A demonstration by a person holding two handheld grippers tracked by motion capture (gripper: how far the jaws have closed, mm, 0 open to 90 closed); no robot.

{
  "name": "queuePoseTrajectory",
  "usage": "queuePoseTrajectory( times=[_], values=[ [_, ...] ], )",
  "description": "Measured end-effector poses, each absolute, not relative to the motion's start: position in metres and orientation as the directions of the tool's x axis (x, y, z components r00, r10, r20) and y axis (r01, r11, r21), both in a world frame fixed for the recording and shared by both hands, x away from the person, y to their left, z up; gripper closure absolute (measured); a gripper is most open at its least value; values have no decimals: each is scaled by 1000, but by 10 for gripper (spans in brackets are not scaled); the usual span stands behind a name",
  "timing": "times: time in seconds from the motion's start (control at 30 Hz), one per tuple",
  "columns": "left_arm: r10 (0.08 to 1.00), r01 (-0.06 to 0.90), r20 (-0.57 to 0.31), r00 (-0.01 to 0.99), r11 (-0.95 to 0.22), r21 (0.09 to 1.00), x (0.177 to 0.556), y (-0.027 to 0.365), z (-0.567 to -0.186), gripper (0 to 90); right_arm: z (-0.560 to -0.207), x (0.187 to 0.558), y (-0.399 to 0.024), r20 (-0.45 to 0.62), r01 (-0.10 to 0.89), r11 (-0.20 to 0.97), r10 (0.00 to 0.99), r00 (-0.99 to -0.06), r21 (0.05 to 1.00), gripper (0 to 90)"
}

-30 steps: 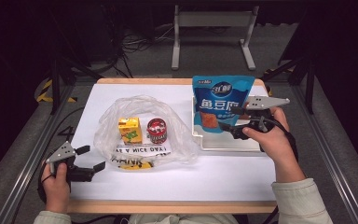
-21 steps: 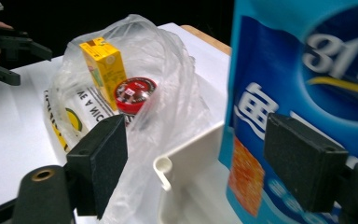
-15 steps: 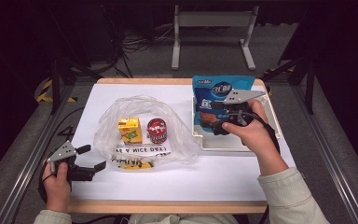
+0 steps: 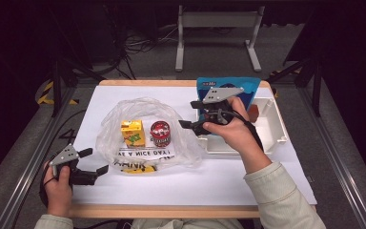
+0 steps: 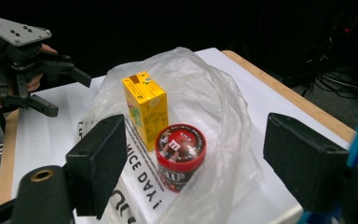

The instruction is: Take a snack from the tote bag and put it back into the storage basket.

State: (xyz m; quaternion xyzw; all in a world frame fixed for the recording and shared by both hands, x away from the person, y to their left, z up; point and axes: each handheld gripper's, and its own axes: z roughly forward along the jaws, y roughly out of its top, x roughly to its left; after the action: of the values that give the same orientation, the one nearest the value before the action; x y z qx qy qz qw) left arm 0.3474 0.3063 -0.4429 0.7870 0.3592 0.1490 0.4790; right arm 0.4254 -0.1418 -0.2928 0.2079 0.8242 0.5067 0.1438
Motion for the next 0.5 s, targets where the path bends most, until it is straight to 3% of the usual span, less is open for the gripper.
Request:
queuePoseTrajectory(
  times=[0.5],
  values=[
    [712, 427, -105, 694, -290, 857, 348, 306, -444, 29, -303, 431, -100, -11, 184, 408, 432, -902, 894, 226]
  ],
)
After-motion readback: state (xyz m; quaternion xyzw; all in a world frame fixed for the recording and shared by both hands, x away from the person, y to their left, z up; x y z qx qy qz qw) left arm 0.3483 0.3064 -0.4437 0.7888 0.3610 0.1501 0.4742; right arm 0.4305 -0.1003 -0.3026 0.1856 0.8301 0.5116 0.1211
